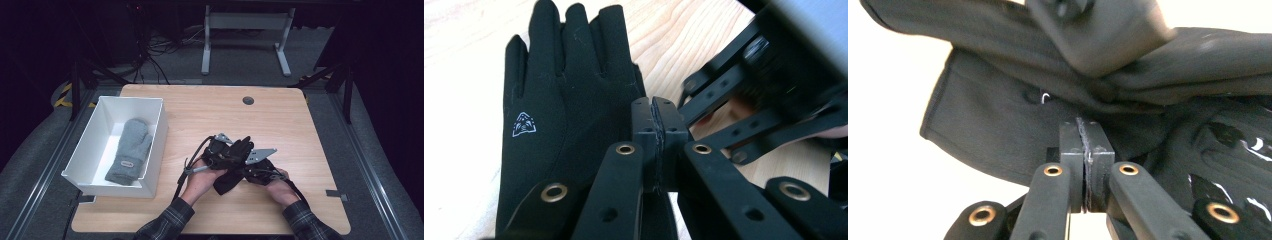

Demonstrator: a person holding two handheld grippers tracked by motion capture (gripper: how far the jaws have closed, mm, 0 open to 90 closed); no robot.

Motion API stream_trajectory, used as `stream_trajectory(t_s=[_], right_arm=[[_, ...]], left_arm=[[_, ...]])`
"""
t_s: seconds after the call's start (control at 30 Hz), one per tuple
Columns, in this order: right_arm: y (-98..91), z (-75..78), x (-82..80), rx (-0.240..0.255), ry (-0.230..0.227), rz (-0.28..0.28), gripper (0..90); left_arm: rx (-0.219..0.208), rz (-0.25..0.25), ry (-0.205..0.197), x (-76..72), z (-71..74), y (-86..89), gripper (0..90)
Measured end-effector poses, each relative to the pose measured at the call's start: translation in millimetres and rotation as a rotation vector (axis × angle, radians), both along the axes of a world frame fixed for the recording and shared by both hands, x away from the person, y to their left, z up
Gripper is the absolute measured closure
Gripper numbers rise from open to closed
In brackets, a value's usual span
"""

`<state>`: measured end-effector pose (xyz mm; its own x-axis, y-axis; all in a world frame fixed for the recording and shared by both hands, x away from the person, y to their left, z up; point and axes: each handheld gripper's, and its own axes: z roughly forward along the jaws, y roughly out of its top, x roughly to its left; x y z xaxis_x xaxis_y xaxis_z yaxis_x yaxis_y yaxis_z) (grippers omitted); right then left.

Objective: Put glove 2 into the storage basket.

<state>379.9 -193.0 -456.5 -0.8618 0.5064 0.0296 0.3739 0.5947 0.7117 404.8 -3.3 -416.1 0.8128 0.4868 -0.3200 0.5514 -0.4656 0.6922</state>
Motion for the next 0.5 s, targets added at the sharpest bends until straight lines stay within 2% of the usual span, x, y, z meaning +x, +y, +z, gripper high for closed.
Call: stream_trajectory(t_s=[0.07, 0.17, 0.27, 0.5], right_arm=[[-7.9, 5.4, -2.4, 0.017, -0.003, -0.015, 90.0], [-16.7, 8.1, -6.3, 0.017, -0.004, -0.029, 90.0], [-27.0, 4.3, -10.0, -0.008, 0.013, -0.041, 90.0], [-22.1, -2.4, -4.9, -0.022, 0.019, -0.043, 90.0]], left_arm=[[0.0, 0.0, 0.002, 0.2, -1.2, -0.5, 89.7], [0.0, 0.0, 0.003, 0.1, -1.5, -0.6, 89.7], [-0.002, -0.002, -0.002, -1.1, -0.5, -1.6, 89.7], [0.007, -0.015, -0.003, -5.0, -2.6, -8.4, 89.9]])
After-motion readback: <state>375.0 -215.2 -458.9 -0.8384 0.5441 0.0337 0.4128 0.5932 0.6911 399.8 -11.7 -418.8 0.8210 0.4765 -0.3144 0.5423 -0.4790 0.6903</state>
